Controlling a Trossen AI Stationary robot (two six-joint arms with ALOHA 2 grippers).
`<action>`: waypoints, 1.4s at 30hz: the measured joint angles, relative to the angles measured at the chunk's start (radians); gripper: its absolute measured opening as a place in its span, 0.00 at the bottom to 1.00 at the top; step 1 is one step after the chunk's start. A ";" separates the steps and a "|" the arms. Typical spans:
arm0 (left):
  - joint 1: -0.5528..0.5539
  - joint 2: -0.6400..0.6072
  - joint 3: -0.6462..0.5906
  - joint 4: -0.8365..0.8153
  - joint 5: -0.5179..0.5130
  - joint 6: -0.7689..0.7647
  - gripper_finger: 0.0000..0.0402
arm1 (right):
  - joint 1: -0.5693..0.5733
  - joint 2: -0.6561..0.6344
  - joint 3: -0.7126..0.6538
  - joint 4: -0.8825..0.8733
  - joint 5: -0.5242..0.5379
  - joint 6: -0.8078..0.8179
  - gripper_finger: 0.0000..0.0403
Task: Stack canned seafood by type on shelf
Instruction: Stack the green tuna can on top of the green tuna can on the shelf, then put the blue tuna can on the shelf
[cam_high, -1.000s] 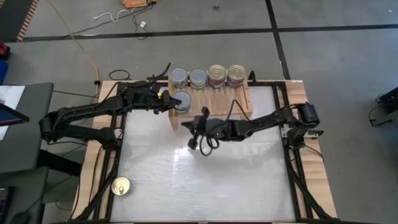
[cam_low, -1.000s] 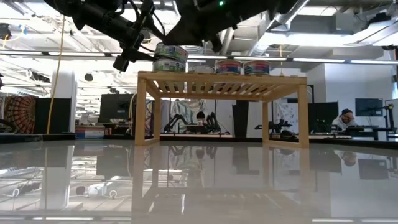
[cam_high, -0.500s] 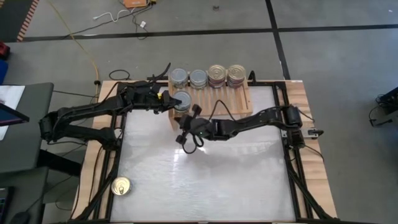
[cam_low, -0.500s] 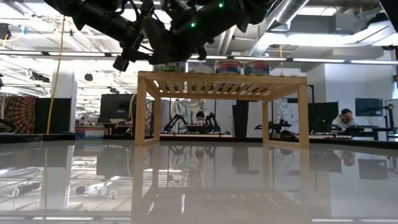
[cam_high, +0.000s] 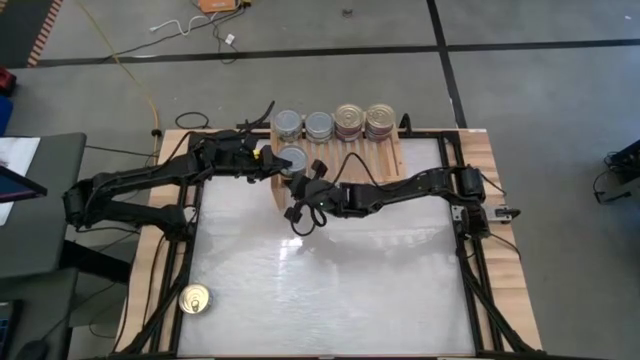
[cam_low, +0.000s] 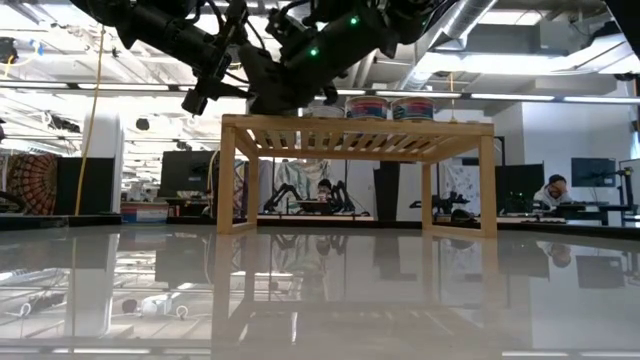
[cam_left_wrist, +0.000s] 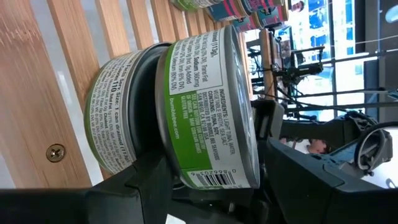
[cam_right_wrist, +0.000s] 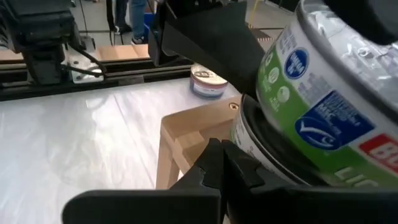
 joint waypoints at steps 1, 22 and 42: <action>0.000 0.000 0.000 0.000 0.000 0.000 0.58 | -0.001 0.000 0.000 -0.005 -0.002 0.001 0.06; -0.001 -0.054 0.000 -0.084 0.073 0.002 0.58 | -0.009 -0.001 0.000 -0.040 -0.001 0.016 0.06; -0.011 -0.296 0.001 -0.246 -0.071 0.138 0.57 | 0.045 -0.124 -0.002 -0.231 0.003 -0.014 0.07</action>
